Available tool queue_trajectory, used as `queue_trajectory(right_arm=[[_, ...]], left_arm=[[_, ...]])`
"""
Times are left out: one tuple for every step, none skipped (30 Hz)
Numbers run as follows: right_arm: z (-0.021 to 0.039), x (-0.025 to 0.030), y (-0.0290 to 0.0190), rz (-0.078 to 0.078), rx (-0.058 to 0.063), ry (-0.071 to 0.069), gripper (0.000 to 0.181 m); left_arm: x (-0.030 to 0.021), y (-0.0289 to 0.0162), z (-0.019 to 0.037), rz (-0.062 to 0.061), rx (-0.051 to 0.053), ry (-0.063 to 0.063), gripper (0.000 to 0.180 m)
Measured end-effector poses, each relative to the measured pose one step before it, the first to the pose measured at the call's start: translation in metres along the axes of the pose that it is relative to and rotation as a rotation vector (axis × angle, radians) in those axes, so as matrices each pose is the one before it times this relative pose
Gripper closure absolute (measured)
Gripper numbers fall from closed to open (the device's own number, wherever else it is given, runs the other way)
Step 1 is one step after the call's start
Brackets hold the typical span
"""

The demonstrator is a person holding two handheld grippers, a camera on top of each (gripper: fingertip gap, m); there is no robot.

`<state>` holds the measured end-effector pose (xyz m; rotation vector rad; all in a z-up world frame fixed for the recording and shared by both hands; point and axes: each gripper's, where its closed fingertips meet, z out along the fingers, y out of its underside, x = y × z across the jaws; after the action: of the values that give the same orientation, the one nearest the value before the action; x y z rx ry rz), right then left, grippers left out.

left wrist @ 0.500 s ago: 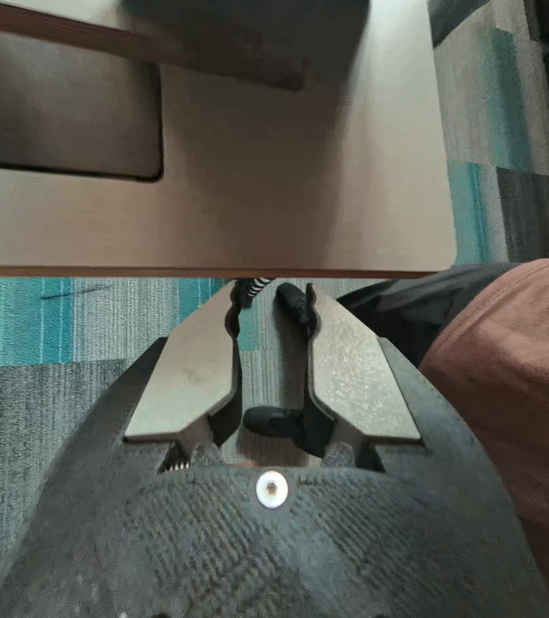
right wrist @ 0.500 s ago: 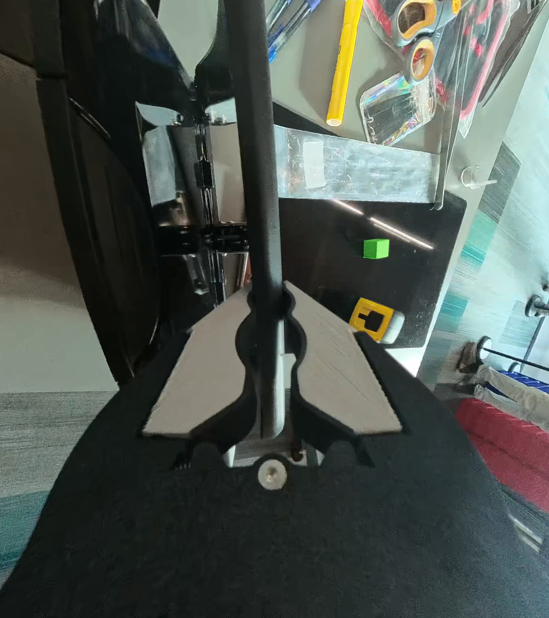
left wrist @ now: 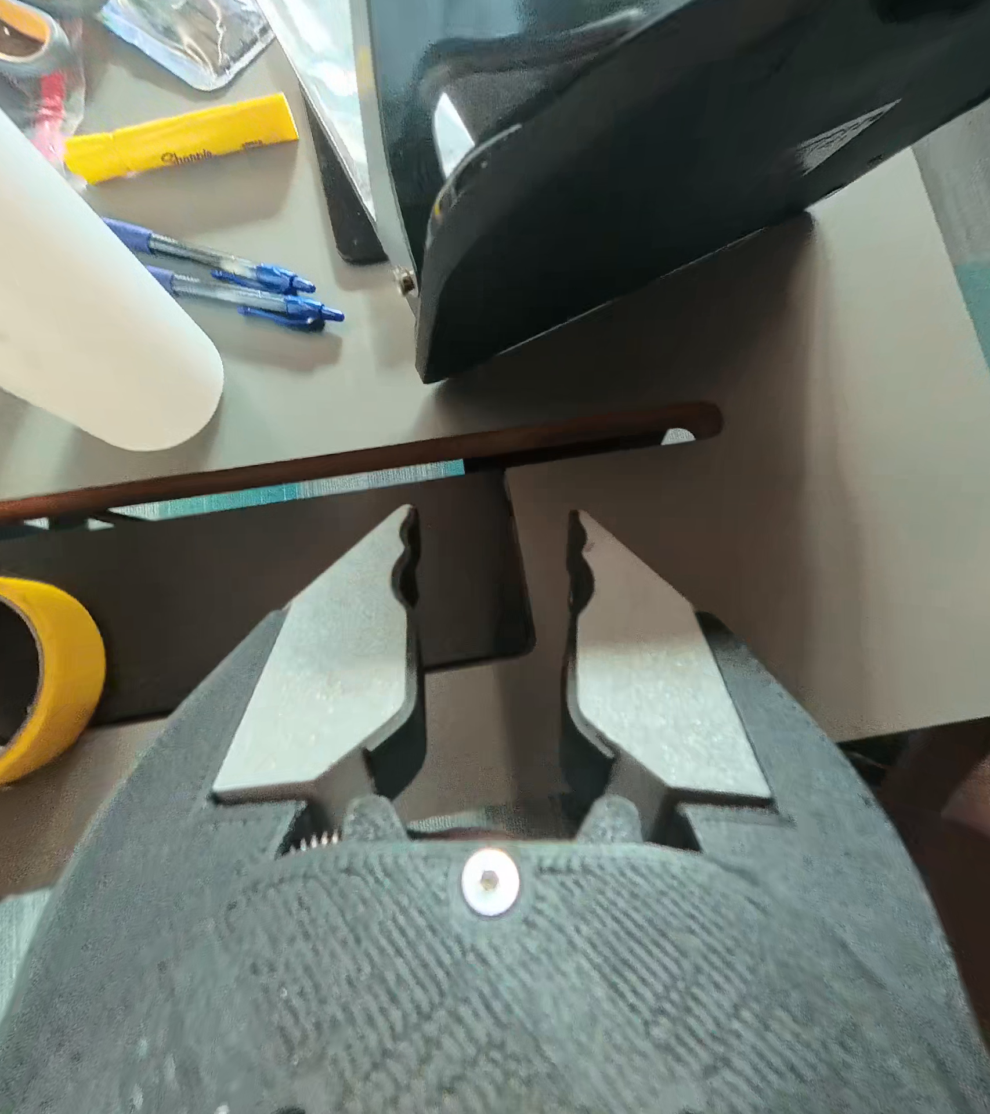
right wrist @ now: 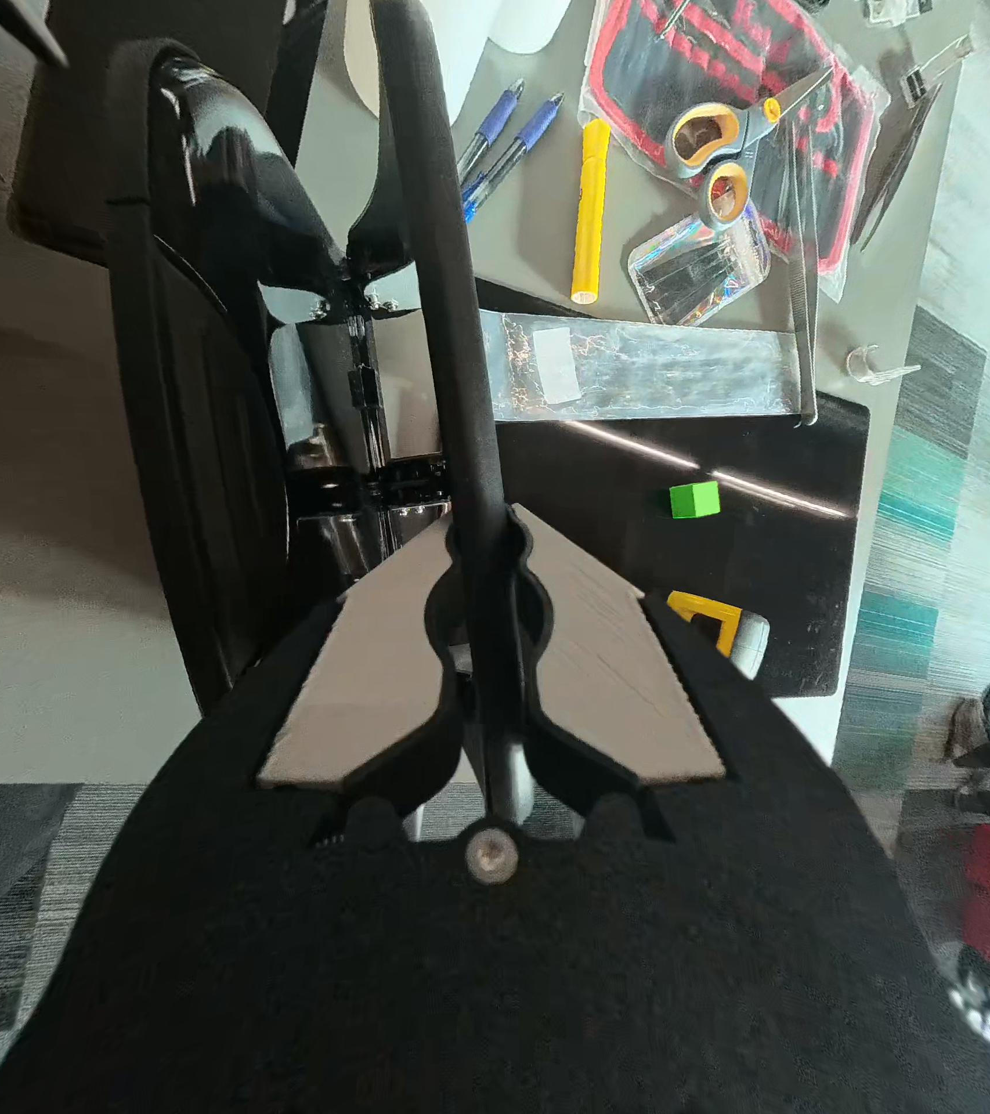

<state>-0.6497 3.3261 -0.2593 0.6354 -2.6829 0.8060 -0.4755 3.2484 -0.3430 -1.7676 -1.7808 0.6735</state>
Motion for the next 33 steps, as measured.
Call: queue_trajectory(right_arm=[[0.00037, 0.00096, 0.00029, 0.0001, -0.0028, 0.0047, 0.175], [0.00001, 0.00035, 0.00029, 0.0055, -0.0048, 0.005, 0.175], [-0.00026, -0.00075, 0.00028, 0.018, -0.0097, 0.0026, 0.175], [-0.00069, -0.00128, 0.00025, 0.0191, -0.0107, 0.0025, 0.174], [-0.00065, -0.00128, 0.00035, 0.0135, -0.0086, 0.0059, 0.174], [-0.00063, -0.00114, 0.00025, 0.007, -0.0069, 0.008, 0.173], [-0.00054, -0.00107, 0.00022, -0.001, -0.0069, 0.007, 0.173], [-0.00043, -0.00066, 0.00054, 0.0036, -0.0114, 0.0038, 0.173], [-0.00026, -0.00048, 0.0006, 0.0162, -0.0171, 0.0004, 0.173], [-0.00008, -0.0005, 0.00038, 0.0169, -0.0143, -0.0009, 0.172], [-0.00007, -0.00037, 0.00037, 0.0117, -0.0093, -0.0009, 0.172], [-0.00018, -0.00047, 0.00027, 0.012, -0.0075, -0.0029, 0.172], [-0.00028, -0.00105, 0.0003, 0.0118, -0.0057, -0.0058, 0.171], [-0.00038, -0.00103, 0.00017, 0.0063, -0.0013, -0.0054, 0.171], [-0.00013, -0.00084, 0.00006, 0.0028, 0.0026, -0.0048, 0.171], [0.00002, -0.00077, 0.00006, 0.0053, 0.0027, -0.0082, 0.171], [-0.00011, -0.00085, 0.00009, 0.0063, 0.0007, -0.0111, 0.17], [0.00017, -0.00032, 0.00004, 0.0046, 0.0013, -0.0086, 0.17], [0.0003, 0.00003, -0.00014, 0.002, 0.0044, -0.0061, 0.17], [0.00031, 0.00001, -0.00016, 0.0023, 0.0058, -0.0088, 0.17], [0.00025, -0.00008, -0.00021, 0.0057, 0.0059, -0.0116, 0.169], [0.00044, 0.00011, -0.00011, 0.0065, 0.0062, -0.0108, 0.169], [0.00038, 0.00042, -0.00016, 0.0049, 0.0067, -0.008, 0.168], [0.00051, 0.00063, -0.0002, 0.0044, 0.0068, -0.0074, 0.168], [0.00032, -0.00008, -0.00025, 0.0057, 0.0067, -0.0128, 0.168], [0.00013, -0.00076, -0.00008, 0.0087, 0.0069, -0.0151, 0.167], [-0.00015, -0.001, -0.00013, 0.0059, 0.0086, -0.0105, 0.167], [-0.00028, -0.00117, -0.00003, -0.0015, 0.0112, -0.0033, 0.166], [-0.00041, -0.0017, -0.00006, -0.0027, 0.0128, -0.0007, 0.166], [-0.00049, -0.00219, 0.00006, 0.0019, 0.0126, -0.0023, 0.165], [-0.00062, -0.00271, 0.00024, 0.0028, 0.0125, -0.0023, 0.165], [-0.00055, -0.00281, 0.00006, 0.0002, 0.0136, -0.0006, 0.164], [-0.00048, -0.00291, 0.00015, 0.0002, 0.0121, -0.0014, 0.163]], left_arm=[[-0.00501, -0.00575, 0.00455, 0.0387, 0.0168, 0.017, 0.13], [-0.00578, -0.00405, 0.00534, 0.0314, 0.0126, 0.0166, 0.128], [-0.0053, -0.00325, 0.00558, 0.0246, 0.0103, 0.02, 0.127], [-0.00187, -0.00333, 0.00538, 0.0249, 0.0132, 0.0396, 0.128], [-0.00049, -0.00331, 0.00473, 0.0242, 0.0118, 0.0449, 0.129], [-0.00113, -0.00416, 0.0041, 0.0249, 0.0149, 0.0345, 0.128], [0.0014, -0.00536, 0.00339, 0.0313, 0.0227, 0.0421, 0.129], [0.00253, -0.00538, 0.00281, 0.0343, 0.0228, 0.0406, 0.132], [0.00175, -0.00412, 0.00254, 0.0355, 0.0183, 0.0282, 0.135], [0.00203, -0.00268, 0.0023, 0.0326, 0.0134, 0.0238, 0.138], [0.00061, -0.00167, 0.00168, 0.0258, 0.0089, 0.0089, 0.136], [0.00013, -0.00167, 0.0009, 0.0224, 0.0097, 0.0037, 0.136], [-0.00021, -0.00046, 0.00029, 0.0101, 0.0013, 0.0023, 0.136], [0.00085, -0.0012, 0.0001, 0.0011, 0.01, 0.0117, 0.134], [0.00095, -0.00292, -0.00075, -0.0051, 0.0206, 0.0124, 0.132], [0.00089, -0.00389, -0.0011, -0.0013, 0.0238, 0.0088, 0.131], [0.00027, -0.00398, -0.00089, 0.0059, 0.0178, 0.0011, 0.133], [0.00079, -0.00381, 0.00034, 0.0172, 0.0113, -0.0005, 0.132], [0.00119, -0.00179, 0.00227, 0.034, -0.006, -0.0013, 0.13], [-0.00101, -0.0006, 0.00258, 0.0508, -0.0183, -0.0169, 0.133], [-0.00317, -0.00113, 0.00207, 0.0586, -0.0125, -0.0289, 0.14], [-0.00478, -0.00055, 0.00106, 0.0446, -0.0118, -0.0342, 0.149], [-0.00078, 0.0002, 0.00032, 0.0329, -0.0051, 0.0011, 0.15], [-0.0005, 0.00017, 0.00001, 0.0029, 0.0041, 0.0018, 0.15], [0.00001, 0.00012, -0.00012, -0.0152, 0.0042, -0.0038, 0.15], [0.00003, 0.00019, -0.00016, -0.0168, 0.0003, -0.0149, 0.15], [0.00008, 0.00033, -0.00059, -0.0242, -0.0039, -0.0252, 0.149], [0.00028, 0.00048, -0.00118, -0.0301, -0.0017, -0.0315, 0.149], [0.00067, -0.00024, -0.0027, -0.0334, 0.0129, -0.0334, 0.148], [0.00086, -0.00021, -0.0039, -0.0408, 0.0199, -0.0347, 0.149], [0.00124, -0.00003, -0.00501, -0.0493, 0.019, -0.0342, 0.149], [0.00328, -0.00024, -0.00499, -0.0461, 0.0184, -0.0217, 0.145], [0.00446, 0.00048, -0.00379, -0.0366, 0.0172, -0.012, 0.14]])
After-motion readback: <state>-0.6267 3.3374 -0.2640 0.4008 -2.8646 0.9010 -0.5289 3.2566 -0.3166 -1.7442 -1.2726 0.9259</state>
